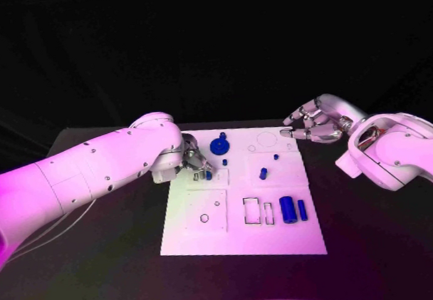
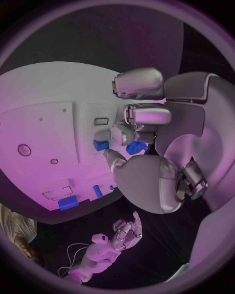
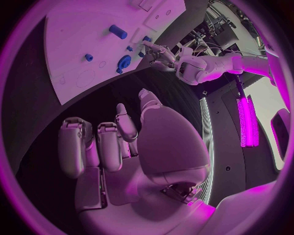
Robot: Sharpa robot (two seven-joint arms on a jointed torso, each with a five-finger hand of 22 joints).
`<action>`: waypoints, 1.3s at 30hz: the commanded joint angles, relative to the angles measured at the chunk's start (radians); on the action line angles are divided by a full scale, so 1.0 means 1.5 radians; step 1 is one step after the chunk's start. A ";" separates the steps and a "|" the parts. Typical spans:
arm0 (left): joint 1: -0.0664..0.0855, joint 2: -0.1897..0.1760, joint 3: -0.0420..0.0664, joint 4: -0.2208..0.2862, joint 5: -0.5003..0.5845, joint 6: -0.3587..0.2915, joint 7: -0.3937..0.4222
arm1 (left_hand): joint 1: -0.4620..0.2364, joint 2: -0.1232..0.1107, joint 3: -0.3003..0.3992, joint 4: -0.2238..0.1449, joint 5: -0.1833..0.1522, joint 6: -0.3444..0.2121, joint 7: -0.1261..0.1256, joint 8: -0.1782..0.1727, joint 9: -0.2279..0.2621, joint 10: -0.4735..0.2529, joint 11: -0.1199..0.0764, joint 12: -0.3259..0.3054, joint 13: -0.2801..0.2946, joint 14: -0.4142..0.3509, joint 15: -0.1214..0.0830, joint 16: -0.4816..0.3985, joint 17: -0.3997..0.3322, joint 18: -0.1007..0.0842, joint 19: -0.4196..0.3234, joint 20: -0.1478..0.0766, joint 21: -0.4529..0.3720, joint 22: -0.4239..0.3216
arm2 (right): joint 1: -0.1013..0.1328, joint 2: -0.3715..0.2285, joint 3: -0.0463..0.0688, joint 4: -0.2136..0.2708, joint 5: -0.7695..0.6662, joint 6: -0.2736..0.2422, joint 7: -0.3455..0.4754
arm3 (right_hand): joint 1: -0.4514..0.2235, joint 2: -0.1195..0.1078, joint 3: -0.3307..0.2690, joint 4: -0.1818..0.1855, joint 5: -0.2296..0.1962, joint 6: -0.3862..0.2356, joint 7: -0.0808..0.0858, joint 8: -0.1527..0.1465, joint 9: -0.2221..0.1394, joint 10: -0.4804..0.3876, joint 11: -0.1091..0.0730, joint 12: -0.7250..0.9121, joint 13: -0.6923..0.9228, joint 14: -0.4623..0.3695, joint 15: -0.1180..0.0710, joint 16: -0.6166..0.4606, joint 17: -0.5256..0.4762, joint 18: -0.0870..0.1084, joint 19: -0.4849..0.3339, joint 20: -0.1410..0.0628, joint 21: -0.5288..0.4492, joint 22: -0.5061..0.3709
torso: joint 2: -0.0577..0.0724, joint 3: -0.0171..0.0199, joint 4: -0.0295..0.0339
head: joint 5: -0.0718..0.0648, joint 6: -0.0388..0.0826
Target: Assemble the parts on the task board
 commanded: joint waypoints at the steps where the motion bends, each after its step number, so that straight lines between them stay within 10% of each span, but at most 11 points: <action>1: 0.000 0.000 0.000 0.003 -0.005 0.003 0.000 | 0.003 -0.005 -0.006 0.000 0.002 0.002 0.001 0.002 0.001 0.001 0.002 0.001 0.001 0.067 -0.005 0.004 0.164 -0.010 0.003 -0.002 0.003 0.001 | 0.000 0.000 0.000 0.001 -0.003 0.006 0.003 | -0.001 0.006 -0.004 0.001 0.003 0.003 0.001 0.003 -0.001 -0.003 -0.004 -0.003 -0.001 0.043 -0.005 -0.003 0.061 0.006 0.000 -0.003 -0.003 0.105 | 0.000 0.0001 0.0003 | 0.000 -0.001; 16: 0.000 -0.011 0.001 0.015 0.005 -0.038 0.014 | -0.015 -0.019 -0.064 0.019 0.002 0.002 0.000 0.003 0.003 0.002 0.001 0.001 0.001 0.067 -0.005 0.004 0.164 -0.009 0.002 -0.003 0.002 -0.001 | -0.001 0.001 0.000 -0.001 -0.003 0.003 0.005 | -0.002 0.006 -0.005 0.002 0.004 0.003 0.001 0.003 -0.001 -0.003 -0.004 -0.003 -0.001 0.043 -0.004 -0.003 0.061 0.006 0.000 -0.003 -0.004 0.105 | -0.001 0.0006 0.0006 | 0.003 0.004; 22: 0.002 -0.033 0.012 0.032 0.005 -0.038 0.010 | -0.001 -0.019 -0.100 0.022 0.002 -0.002 0.001 0.002 0.003 -0.003 0.002 -0.005 -0.004 0.067 -0.005 0.004 0.164 -0.009 0.001 -0.004 0.001 -0.002 | -0.001 0.000 0.000 -0.002 -0.003 0.002 0.005 | -0.002 0.006 -0.005 0.002 0.004 0.003 0.001 0.003 -0.001 -0.003 -0.004 -0.003 -0.001 0.043 -0.004 -0.003 0.061 0.006 0.000 -0.003 -0.004 0.105 | -0.001 0.0012 0.0005 | 0.003 0.006; 39: 0.050 -0.042 0.028 -0.010 -0.012 -0.063 0.025 | 0.075 0.002 -0.169 0.033 0.002 -0.054 0.026 -0.039 -0.022 -0.055 0.023 -0.088 -0.094 0.066 0.012 0.002 0.162 -0.002 -0.015 0.005 -0.024 -0.038 | -0.001 0.002 0.000 -0.005 -0.003 0.003 0.004 | -0.002 0.006 -0.005 0.002 0.004 0.003 0.001 0.003 -0.001 -0.003 -0.004 -0.003 -0.001 0.043 -0.004 -0.003 0.061 0.006 0.000 -0.003 -0.004 0.105 | 0.002 -0.0011 -0.0007 | 0.005 0.016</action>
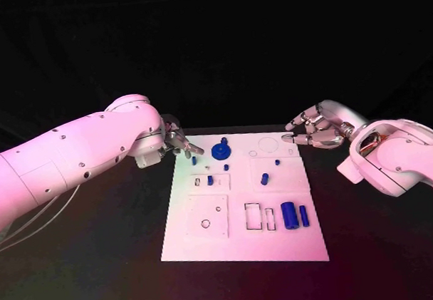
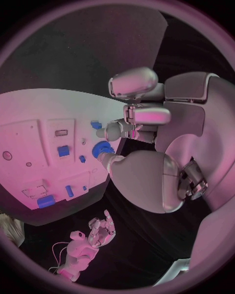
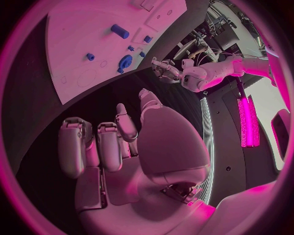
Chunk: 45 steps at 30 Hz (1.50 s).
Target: Assemble the parts on the task board
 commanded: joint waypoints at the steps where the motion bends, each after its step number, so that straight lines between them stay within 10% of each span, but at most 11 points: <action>1: 0.004 0.012 0.001 -0.017 -0.019 -0.023 0.013 | 0.006 0.000 -0.007 0.002 0.002 -0.001 0.001 -0.004 -0.003 0.003 0.002 0.005 0.002 0.065 0.006 0.002 0.162 -0.002 -0.001 0.003 -0.001 0.002 | 0.000 0.002 0.000 -0.001 -0.003 0.004 0.004 | -0.002 0.006 -0.002 0.000 0.004 0.003 0.001 0.003 -0.001 -0.003 -0.004 -0.003 -0.001 0.043 -0.004 -0.003 0.061 0.006 0.000 -0.003 -0.004 0.105 | 0.001 -0.0004 -0.0003 | 0.001 0.001; 18: 0.001 0.083 -0.004 -0.128 -0.069 0.029 0.013 | 0.009 -0.006 -0.028 0.010 0.002 0.002 0.002 -0.007 -0.009 -0.001 0.002 0.000 -0.007 0.064 0.007 0.001 0.161 -0.001 -0.002 0.004 -0.003 -0.002 | -0.001 0.005 0.000 -0.001 -0.003 0.002 0.006 | -0.003 0.006 -0.004 0.001 0.004 0.003 0.001 0.003 -0.001 -0.003 -0.004 -0.004 -0.002 0.043 -0.004 -0.003 0.061 0.006 0.000 -0.003 -0.005 0.105 | 0.002 -0.0018 -0.0006 | 0.004 0.000; 45: -0.010 0.115 -0.011 -0.176 -0.077 0.044 0.020 | 0.017 0.002 -0.034 0.009 0.002 0.004 0.002 -0.008 -0.013 -0.004 0.003 -0.002 -0.010 0.064 0.008 0.001 0.161 -0.001 -0.002 0.005 -0.004 -0.001 | -0.001 0.005 0.000 0.000 -0.003 0.002 0.006 | -0.003 0.006 -0.004 0.001 0.004 0.003 0.001 0.003 -0.001 -0.003 -0.004 -0.004 -0.002 0.043 -0.004 -0.003 0.061 0.006 0.000 -0.003 -0.005 0.105 | 0.000 -0.0010 0.0004 | 0.013 -0.003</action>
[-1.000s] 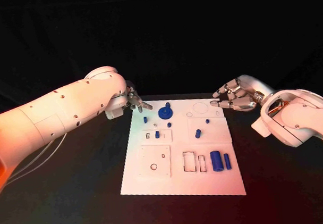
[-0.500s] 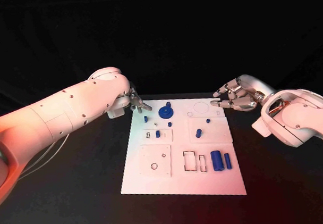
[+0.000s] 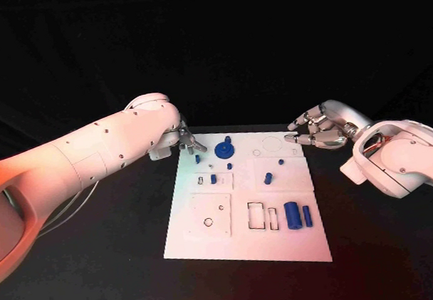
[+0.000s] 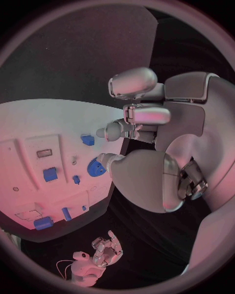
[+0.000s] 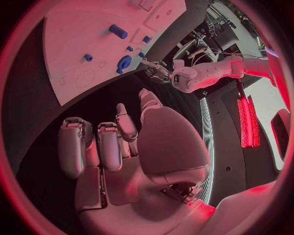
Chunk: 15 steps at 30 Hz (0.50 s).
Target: Assemble the parts on the task board
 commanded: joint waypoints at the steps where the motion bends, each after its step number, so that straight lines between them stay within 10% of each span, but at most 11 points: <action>1: -0.001 0.004 0.000 -0.004 -0.005 0.017 0.008 | 0.009 0.001 -0.004 0.001 0.002 0.004 0.002 -0.003 -0.001 -0.004 0.003 -0.004 -0.001 0.067 0.005 0.001 0.160 -0.002 0.000 0.003 -0.004 0.000 | 0.000 0.001 0.000 0.001 -0.003 0.002 0.005 | -0.003 0.006 -0.004 0.001 0.004 0.003 0.001 0.003 -0.001 -0.001 -0.002 -0.004 0.000 0.043 -0.004 -0.003 0.060 0.007 0.000 -0.003 -0.002 0.104 | 0.000 0.0004 -0.0004 | 0.001 -0.001; 15: -0.008 0.011 -0.002 -0.012 -0.003 0.024 0.013 | 0.017 0.007 -0.006 -0.001 0.002 0.006 0.002 -0.004 -0.004 -0.004 0.003 -0.003 -0.001 0.067 0.005 0.001 0.161 -0.002 0.000 0.003 -0.004 0.001 | 0.000 0.001 0.000 0.001 -0.003 0.002 0.006 | -0.003 0.006 -0.004 0.001 0.005 0.002 0.001 0.003 -0.001 -0.001 -0.002 -0.003 0.000 0.043 -0.004 -0.003 0.061 0.006 0.000 -0.003 -0.002 0.104 | 0.000 0.0006 -0.0005 | -0.001 -0.002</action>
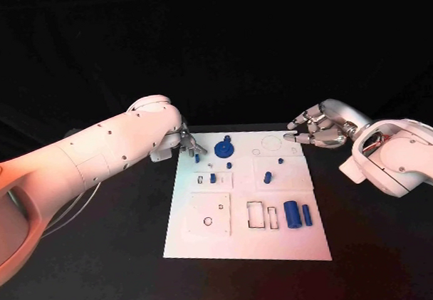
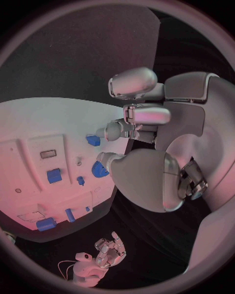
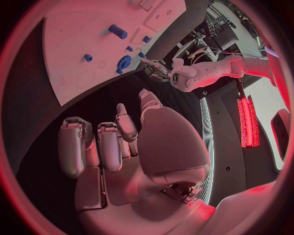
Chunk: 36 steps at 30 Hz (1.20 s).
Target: Assemble the parts on the task board
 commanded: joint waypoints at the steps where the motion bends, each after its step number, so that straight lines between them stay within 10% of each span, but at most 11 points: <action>1: -0.001 0.003 0.000 -0.002 -0.002 0.015 0.009 | 0.007 0.002 -0.004 0.001 0.002 0.003 0.000 -0.004 -0.002 -0.002 0.001 -0.004 -0.001 0.067 0.005 0.001 0.161 -0.002 0.000 0.003 -0.004 0.001 | 0.000 0.001 0.000 0.001 -0.003 0.002 0.005 | 0.000 0.004 -0.004 0.001 0.003 0.002 0.001 0.003 -0.001 -0.001 -0.002 -0.003 0.000 0.043 -0.004 -0.003 0.061 0.006 0.000 -0.003 -0.002 0.105 | 0.000 0.0002 0.0002 | 0.000 0.000; 21: -0.003 0.002 -0.001 -0.004 0.009 0.010 0.012 | 0.036 0.027 -0.002 -0.006 0.002 0.006 0.000 -0.006 -0.008 -0.003 0.001 -0.002 -0.003 0.067 0.006 0.001 0.161 -0.002 0.001 0.004 -0.003 0.002 | 0.000 0.001 0.000 0.000 -0.003 0.003 0.006 | 0.001 0.005 -0.004 0.001 0.003 0.003 0.001 0.003 -0.001 -0.001 -0.002 -0.003 0.000 0.043 -0.005 -0.003 0.061 0.006 0.000 -0.003 -0.002 0.105 | 0.000 0.0004 0.0001 | -0.001 -0.001; 36: -0.003 0.002 -0.001 -0.005 0.023 0.022 0.022 | 0.129 0.066 0.053 -0.054 0.003 0.001 -0.003 -0.017 -0.024 -0.011 -0.003 -0.011 -0.017 0.067 0.003 0.001 0.161 -0.002 0.000 0.004 -0.004 0.003 | 0.000 0.001 0.000 0.000 -0.003 0.003 0.006 | 0.002 0.006 -0.004 0.001 0.005 0.003 0.001 0.004 -0.001 0.000 -0.002 -0.002 0.001 0.043 -0.005 -0.003 0.061 0.006 0.000 -0.003 -0.003 0.105 | 0.000 0.0001 0.0003 | -0.001 -0.003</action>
